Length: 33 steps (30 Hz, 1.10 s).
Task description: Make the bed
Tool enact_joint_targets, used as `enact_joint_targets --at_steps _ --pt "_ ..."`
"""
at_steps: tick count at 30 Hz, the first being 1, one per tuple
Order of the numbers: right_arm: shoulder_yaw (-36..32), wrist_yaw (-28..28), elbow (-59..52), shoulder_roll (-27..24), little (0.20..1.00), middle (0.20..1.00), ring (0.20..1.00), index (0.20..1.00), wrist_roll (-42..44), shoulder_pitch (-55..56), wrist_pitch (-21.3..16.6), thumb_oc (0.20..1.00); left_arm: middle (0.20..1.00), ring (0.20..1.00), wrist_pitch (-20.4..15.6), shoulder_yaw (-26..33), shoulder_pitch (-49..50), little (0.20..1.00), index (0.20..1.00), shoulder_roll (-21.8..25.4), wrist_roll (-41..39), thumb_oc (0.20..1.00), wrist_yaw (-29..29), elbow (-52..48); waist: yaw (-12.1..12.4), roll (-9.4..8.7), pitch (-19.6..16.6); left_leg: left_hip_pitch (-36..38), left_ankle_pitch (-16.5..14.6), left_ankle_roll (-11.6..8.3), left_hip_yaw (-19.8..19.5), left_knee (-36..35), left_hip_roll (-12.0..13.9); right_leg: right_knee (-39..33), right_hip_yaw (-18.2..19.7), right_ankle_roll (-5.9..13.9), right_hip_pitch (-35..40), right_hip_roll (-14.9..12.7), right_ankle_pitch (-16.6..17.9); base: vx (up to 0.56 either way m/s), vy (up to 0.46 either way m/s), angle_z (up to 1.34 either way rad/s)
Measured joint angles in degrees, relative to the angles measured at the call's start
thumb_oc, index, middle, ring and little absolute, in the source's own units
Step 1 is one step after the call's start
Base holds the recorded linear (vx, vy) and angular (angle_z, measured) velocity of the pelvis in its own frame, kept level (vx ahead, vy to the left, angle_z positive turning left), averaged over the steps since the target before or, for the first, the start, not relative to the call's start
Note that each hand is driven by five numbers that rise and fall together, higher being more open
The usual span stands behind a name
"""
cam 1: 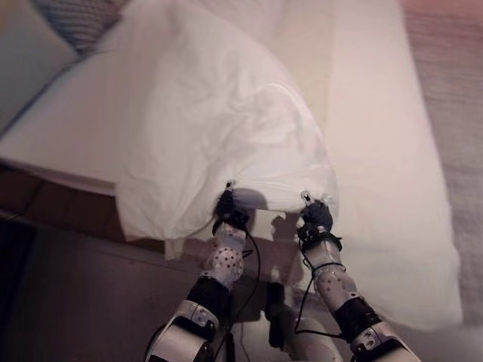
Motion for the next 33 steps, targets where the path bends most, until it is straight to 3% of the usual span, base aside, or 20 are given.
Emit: enact_joint_targets --at_steps 2,3,5,7,8,10,12,15,16,17,18,20,21,22,23,26,27,28,30,33 --pt "-0.34 0.91 0.01 -0.13 0.200 0.200 0.200 0.200 0.01 0.09 0.36 0.200 0.200 0.200 0.69 -0.06 0.08 0.200 0.200 0.89 2.29 0.200 -1.21 -0.09 -0.49 0.34 -0.35 0.57 -0.81 -1.99 0.27 -0.44 6.20 1.58 -0.65 1.35 0.47 -1.17 -0.55 0.15 0.440 0.57" --pt "-1.14 1.63 0.21 -0.08 0.200 0.200 0.200 0.200 0.08 0.26 0.70 0.200 0.200 0.200 0.80 -0.11 0.20 0.200 0.200 0.86 3.46 0.200 -1.94 -0.17 -0.70 0.71 -0.51 0.54 -0.85 -3.38 0.35 -1.39 10.26 3.80 -1.11 3.70 0.47 -2.94 -1.07 0.13 0.494 0.45" --pt "-1.14 2.04 0.04 -0.52 0.200 0.200 0.200 0.200 0.10 0.98 0.86 0.200 0.200 0.200 0.90 -0.53 0.44 0.200 0.200 0.88 3.51 0.200 -2.59 -0.24 -0.83 1.07 -0.88 1.12 -0.78 -3.27 1.42 -2.31 12.65 6.77 -0.88 5.81 0.25 -5.14 -3.04 0.13 0.501 0.26" --pt "-1.22 2.34 -0.07 -0.63 0.200 0.200 0.200 0.200 0.15 2.29 1.01 0.200 0.200 0.200 0.94 -0.70 1.39 0.200 0.200 0.66 3.94 0.200 -2.99 -0.25 -0.97 2.22 -2.60 1.35 -0.87 -2.67 1.38 -1.17 11.97 7.99 -0.68 7.81 -0.44 -6.86 -3.12 0.12 0.468 -0.08" --pt "-1.29 3.11 0.27 -0.36 0.200 0.200 0.200 0.200 0.16 3.51 1.29 0.200 0.200 0.200 0.98 -1.46 2.34 0.200 0.200 0.98 5.34 0.200 -3.44 -0.20 -0.41 1.62 -4.23 0.98 1.20 -5.91 1.47 1.00 9.42 8.74 -0.80 9.72 -0.79 -9.64 -2.13 0.14 0.674 -0.12" --pt "-1.11 3.56 0.39 2.12 0.200 0.200 0.200 0.200 0.15 7.74 2.37 0.200 0.200 0.200 1.14 -2.40 5.13 0.200 0.200 2.49 7.06 0.200 -4.35 -0.20 -0.55 -3.67 -8.10 -2.03 -2.28 -1.39 2.93 5.59 3.28 4.49 -1.14 11.58 0.79 -15.85 1.50 0.12 0.586 0.14" --pt "-0.91 3.95 1.33 4.39 0.200 0.200 0.200 0.200 0.16 8.53 3.26 0.200 0.200 0.200 1.14 -2.30 6.81 0.200 0.200 4.45 7.88 0.200 -4.73 -0.23 -0.06 -5.29 -9.92 -2.89 -2.25 -0.02 7.21 6.85 1.46 2.87 -2.63 10.00 1.52 -17.37 6.25 0.09 0.464 0.13" --pt "-0.13 4.12 3.48 7.10 0.200 0.200 0.200 0.200 0.49 7.64 3.58 0.200 0.200 0.200 1.13 -1.12 8.70 0.200 0.200 6.79 7.90 0.200 -4.66 -0.16 0.83 -4.72 -9.99 -2.36 -4.34 2.94 8.63 7.20 0.37 4.11 -2.62 7.74 0.48 -18.65 13.49 0.15 0.465 -0.06" --pt "0.40 4.73 3.81 7.29 0.200 0.200 0.200 0.200 0.70 8.16 4.14 0.200 0.200 0.200 1.11 -0.80 9.32 0.200 0.200 6.71 8.00 0.200 -4.73 -0.24 1.09 -3.46 -10.29 -0.81 -3.19 4.06 7.96 4.28 0.54 9.14 -1.20 12.12 -1.84 -16.90 6.25 0.17 0.374 0.04" --pt "0.73 5.16 4.17 7.25 0.200 0.200 0.200 0.200 0.84 7.89 4.41 0.200 0.200 0.200 1.10 -0.01 9.70 0.200 0.200 7.20 8.38 0.200 -4.76 -0.38 1.41 -2.58 -10.27 0.33 -2.01 4.07 7.62 1.94 1.62 11.73 -0.15 12.38 -2.59 -13.86 1.38 0.14 0.280 0.13" --pt "1.40 5.76 4.48 7.05 0.200 0.200 0.200 0.200 1.23 7.81 4.52 0.200 0.200 0.200 1.06 0.21 10.46 0.200 0.200 7.35 8.46 0.200 -4.59 -0.89 1.23 -1.72 -10.55 3.10 0.53 4.39 7.76 -2.97 1.88 13.54 -0.65 11.37 -2.74 -7.58 -2.68 0.12 0.243 0.07" --pt "2.36 6.52 4.78 7.14 0.200 0.200 0.200 0.200 2.01 8.13 4.55 0.200 0.200 0.200 1.06 0.98 11.60 0.200 0.200 7.49 8.60 0.200 -4.27 -2.27 0.92 -2.39 -11.01 5.46 2.21 3.91 7.78 -6.78 0.31 12.76 -2.05 10.39 -2.42 0.41 -6.51 0.09 0.194 0.25" --pt "2.36 6.65 4.84 7.06 0.200 0.200 0.200 0.200 2.29 8.31 4.55 0.200 0.200 0.200 1.06 1.01 11.79 0.200 0.200 7.23 9.04 0.200 -4.17 -2.28 0.94 -3.23 -11.53 5.64 2.17 3.82 7.92 -6.93 -0.97 10.10 -2.81 7.75 -1.40 1.64 -7.95 0.08 0.168 0.33" --pt "2.34 6.87 5.02 6.67 0.200 0.200 0.200 0.200 2.44 8.30 4.53 0.200 0.200 0.200 1.06 1.03 11.98 0.200 0.200 6.74 9.11 0.200 -4.03 -2.26 0.68 -3.15 -11.48 6.00 2.14 3.81 7.55 -7.34 -2.05 7.01 -2.39 3.93 0.25 2.49 -8.29 0.10 0.131 0.40" --pt "2.49 6.99 5.51 5.49 0.200 0.200 0.200 0.200 3.03 8.57 4.52 0.200 0.200 0.200 1.26 1.02 12.08 0.200 0.200 5.00 9.23 0.200 -3.57 -2.19 0.37 -1.01 -11.48 5.89 2.10 3.74 6.17 -7.99 -2.19 6.46 3.37 3.65 1.55 3.89 -7.62 0.10 0.120 0.55" --pt "2.30 6.98 6.40 2.90 0.200 0.200 0.200 0.200 4.68 8.97 4.09 0.200 0.200 0.200 1.68 -0.01 11.34 0.200 0.200 2.25 9.88 0.200 -3.62 -0.22 -2.38 -0.10 -11.18 3.40 2.11 2.95 0.72 -0.53 -2.98 14.37 11.91 3.68 0.51 3.43 -9.03 0.07 0.121 1.13" --pt "2.45 6.98 7.11 2.99 0.200 0.200 0.200 0.200 4.70 8.73 4.11 0.200 0.200 0.200 1.73 -0.21 12.13 0.200 0.200 2.55 9.95 0.200 -3.75 -0.58 -1.52 -0.63 -11.05 3.01 1.63 1.27 1.52 1.92 -2.96 14.84 10.95 4.86 -0.27 3.30 -10.09 0.07 0.096 0.28" --pt "3.54 7.01 7.40 3.67 0.200 0.200 0.200 0.200 4.68 9.22 4.37 0.200 0.200 0.200 1.69 0.03 13.85 0.200 0.200 4.11 9.94 0.200 -4.05 -1.26 1.15 -4.77 -10.85 1.83 -0.18 -1.78 1.51 9.34 -5.77 11.06 12.40 0.74 0.06 1.66 -8.49 0.09 0.068 -0.36" --pt "3.72 7.34 7.47 3.44 0.200 0.200 0.200 0.200 4.60 9.54 4.45 0.200 0.200 0.200 1.85 0.08 15.18 0.200 0.200 3.73 9.51 0.200 -3.80 -0.88 0.37 -2.68 -11.02 -0.29 -3.78 -4.53 0.33 14.82 -3.37 9.59 10.83 0.70 2.52 1.77 -9.28 0.19 0.145 -0.01" --pt "4.01 7.61 7.14 3.88 0.200 0.200 0.200 0.200 4.47 10.88 4.77 0.200 0.200 0.200 1.84 0.30 14.81 0.200 0.200 3.64 9.55 0.200 -3.53 -1.89 0.93 -2.06 -11.53 -0.78 -4.83 -2.35 -0.72 11.92 1.55 7.37 9.33 0.46 2.38 2.79 -7.75 0.26 0.254 -0.27"
